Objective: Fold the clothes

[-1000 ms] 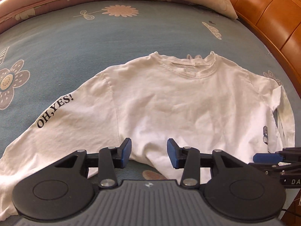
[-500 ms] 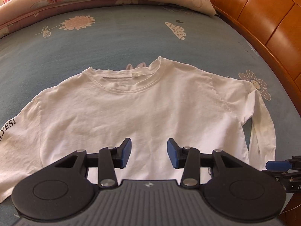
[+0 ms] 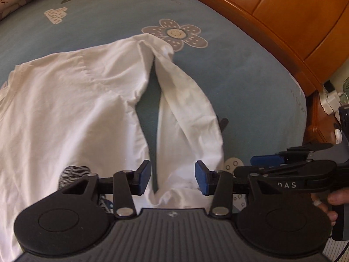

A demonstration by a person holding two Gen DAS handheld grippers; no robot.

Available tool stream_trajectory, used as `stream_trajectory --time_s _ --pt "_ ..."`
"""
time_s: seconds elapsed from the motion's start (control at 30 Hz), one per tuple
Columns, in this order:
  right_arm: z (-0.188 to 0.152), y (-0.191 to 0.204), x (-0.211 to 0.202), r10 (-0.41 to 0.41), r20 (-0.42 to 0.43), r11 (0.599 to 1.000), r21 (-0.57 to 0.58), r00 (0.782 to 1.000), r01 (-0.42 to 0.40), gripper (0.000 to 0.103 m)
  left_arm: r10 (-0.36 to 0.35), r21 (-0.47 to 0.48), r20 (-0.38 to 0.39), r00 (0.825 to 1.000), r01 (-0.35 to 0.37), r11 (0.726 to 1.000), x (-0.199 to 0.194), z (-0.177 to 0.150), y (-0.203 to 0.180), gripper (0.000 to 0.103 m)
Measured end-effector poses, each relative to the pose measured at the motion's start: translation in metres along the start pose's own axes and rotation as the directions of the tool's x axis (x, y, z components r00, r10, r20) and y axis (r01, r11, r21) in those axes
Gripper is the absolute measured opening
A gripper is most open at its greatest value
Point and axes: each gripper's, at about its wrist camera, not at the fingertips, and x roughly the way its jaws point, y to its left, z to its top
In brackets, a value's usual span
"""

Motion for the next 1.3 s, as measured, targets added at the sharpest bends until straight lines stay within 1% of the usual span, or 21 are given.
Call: stream_trajectory --time_s 0.03,0.07,0.13,0.2,0.3,0.43,0.47,0.5,0.6,0.67,0.73,0.8,0.87,0.9,1.0,1.1,1.13,1.17,1.2,1.23,1.3 --pt "-0.001 -0.006 -0.001 0.000 0.000 1.000 0.006 1.000 0.000 0.051 -0.012 0.025 -0.024 1.000 0.013 1.000 0.010 0.001 -0.013 0.045" --pt "-0.001 -0.013 -0.003 0.000 0.000 1.000 0.012 1.000 0.000 0.051 -0.008 0.046 -0.028 1.000 0.009 0.999 0.016 0.002 -0.023 0.045" --pt "-0.002 -0.028 -0.006 -0.005 0.005 1.000 0.028 1.000 0.005 0.051 0.024 0.115 -0.044 0.999 -0.019 0.993 0.032 0.003 -0.049 0.045" --pt "-0.002 -0.041 -0.008 -0.013 0.011 0.999 0.048 1.000 0.013 0.051 0.058 0.158 -0.066 0.996 -0.046 0.986 0.047 0.005 -0.066 0.045" --pt "-0.002 -0.058 -0.010 -0.017 0.017 0.996 0.083 1.000 0.016 0.051 0.107 0.176 -0.092 0.990 -0.089 0.980 0.063 0.006 -0.080 0.045" --pt "-0.004 -0.072 -0.011 -0.011 0.022 0.994 0.112 1.000 0.008 0.051 0.200 0.209 -0.105 0.974 -0.175 0.962 0.072 0.005 -0.088 0.043" --pt "-0.004 -0.075 -0.012 -0.009 0.022 0.993 0.119 1.000 0.006 0.051 0.216 0.213 -0.109 0.970 -0.189 0.959 0.073 0.005 -0.088 0.037" --pt "-0.004 -0.077 -0.013 -0.004 0.023 0.992 0.127 1.000 0.002 0.051 0.225 0.211 -0.105 0.969 -0.199 0.957 0.073 0.004 -0.087 0.025" --pt "-0.006 -0.080 -0.013 0.018 0.027 0.990 0.142 0.999 -0.022 0.051 0.201 0.159 -0.107 0.974 -0.183 0.970 0.067 0.007 -0.075 0.009" --pt "-0.006 -0.079 -0.013 0.034 0.027 0.990 0.134 0.999 -0.038 0.051 0.153 0.078 -0.104 0.983 -0.145 0.986 0.056 0.012 -0.061 0.004" --pt "-0.006 -0.074 -0.012 0.053 0.025 0.991 0.122 0.998 -0.056 0.051 0.101 -0.017 -0.095 0.990 -0.103 0.994 0.043 0.016 -0.045 0.003" --pt "-0.004 -0.068 -0.011 0.073 0.023 0.991 0.112 0.997 -0.075 0.051 0.033 -0.149 -0.074 0.997 -0.044 0.988 0.028 0.020 -0.023 0.003" --pt "-0.003 -0.061 -0.010 0.094 0.022 0.991 0.099 0.995 -0.095 0.051 -0.038 -0.276 -0.035 0.999 0.026 0.961 0.013 0.020 0.002 0.003" --pt "-0.002 -0.056 -0.010 0.110 0.023 0.990 0.087 0.994 -0.112 0.051 -0.066 -0.331 -0.013 0.998 0.058 0.942 0.006 0.019 0.013 0.003" --pt "-0.002 -0.041 -0.009 0.160 0.021 0.986 0.051 0.987 -0.161 0.051 -0.124 -0.445 0.048 0.991 0.133 0.885 -0.011 0.013 0.042 0.003" --pt "-0.002 -0.025 -0.007 0.224 0.005 0.974 0.034 0.975 -0.224 0.051 -0.152 -0.513 0.104 0.983 0.184 0.838 -0.024 0.007 0.064 0.003" --pt "-0.003 -0.018 -0.007 0.240 0.001 0.970 0.024 0.971 -0.240 0.051 -0.168 -0.539 0.115 0.979 0.203 0.818 -0.027 0.006 0.070 0.003" --pt "-0.003 -0.011 -0.007 0.254 -0.001 0.967 0.010 0.967 -0.254 0.051 -0.190 -0.569 0.139 0.972 0.235 0.788 -0.027 0.006 0.076 0.003" --pt "-0.003 -0.003 -0.007 0.263 -0.002 0.965 -0.014 0.965 -0.263 0.051 -0.197 -0.584 0.164 0.967 0.256 0.770 -0.031 0.004 0.080 0.003" --pt "-0.004 0.006 -0.008 0.270 -0.002 0.962 -0.042 0.963 -0.270 0.053 -0.207 -0.591 0.183 0.961 0.276 0.758 -0.033 0.008 0.082 0.003" --pt "-0.005 0.022 -0.009 0.288 -0.004 0.954 -0.092 0.958 -0.287 0.054 -0.216 -0.587 0.206 0.954 0.297 0.753 -0.037 0.009 0.084 0.003"
